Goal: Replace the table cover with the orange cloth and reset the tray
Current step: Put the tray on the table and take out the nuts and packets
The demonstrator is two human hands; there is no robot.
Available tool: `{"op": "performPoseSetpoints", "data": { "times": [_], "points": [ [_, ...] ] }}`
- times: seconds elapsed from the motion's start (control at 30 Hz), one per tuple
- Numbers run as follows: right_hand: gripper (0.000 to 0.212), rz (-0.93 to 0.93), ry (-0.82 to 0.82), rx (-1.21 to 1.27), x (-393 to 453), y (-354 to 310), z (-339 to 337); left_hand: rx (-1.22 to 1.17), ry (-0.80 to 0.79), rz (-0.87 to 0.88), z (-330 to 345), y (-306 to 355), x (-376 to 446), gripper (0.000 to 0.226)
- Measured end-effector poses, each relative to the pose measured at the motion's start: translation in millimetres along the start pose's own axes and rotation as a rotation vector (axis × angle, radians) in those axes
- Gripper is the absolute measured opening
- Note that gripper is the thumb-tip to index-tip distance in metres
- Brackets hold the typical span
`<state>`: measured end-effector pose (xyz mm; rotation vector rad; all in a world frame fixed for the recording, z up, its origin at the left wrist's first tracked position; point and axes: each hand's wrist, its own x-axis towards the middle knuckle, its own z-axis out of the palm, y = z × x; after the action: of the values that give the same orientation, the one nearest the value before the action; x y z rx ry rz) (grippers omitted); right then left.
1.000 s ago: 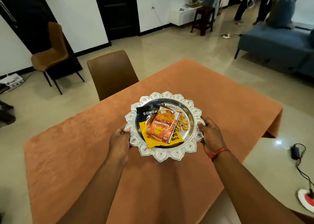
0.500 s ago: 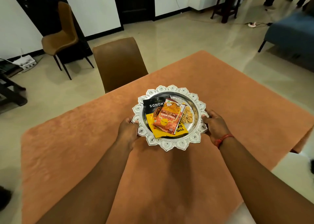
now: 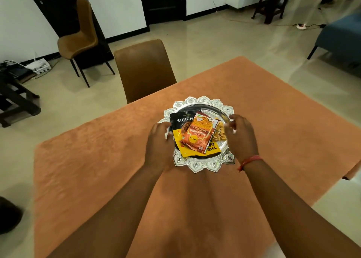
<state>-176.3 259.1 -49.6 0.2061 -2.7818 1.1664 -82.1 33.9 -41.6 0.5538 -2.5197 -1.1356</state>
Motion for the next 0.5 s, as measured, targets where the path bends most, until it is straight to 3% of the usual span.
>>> {"op": "performPoseSetpoints", "data": {
  "times": [0.07,0.17,0.33,0.5],
  "points": [
    [0.039,-0.029,-0.203,-0.134,1,-16,16,0.007,-0.136,-0.044,8,12,2,0.041],
    [0.046,-0.010,-0.360,-0.287,0,-31,34,-0.004,-0.260,-0.218,15,32,8,0.044],
    [0.056,0.044,-0.350,-0.413,-7,-42,43,-0.219,-0.322,-0.561,26,58,23,0.044],
    [0.048,-0.052,-0.320,-0.405,-6,-43,49,-0.331,-0.207,-0.644,44,59,30,0.059]
  ]
}}
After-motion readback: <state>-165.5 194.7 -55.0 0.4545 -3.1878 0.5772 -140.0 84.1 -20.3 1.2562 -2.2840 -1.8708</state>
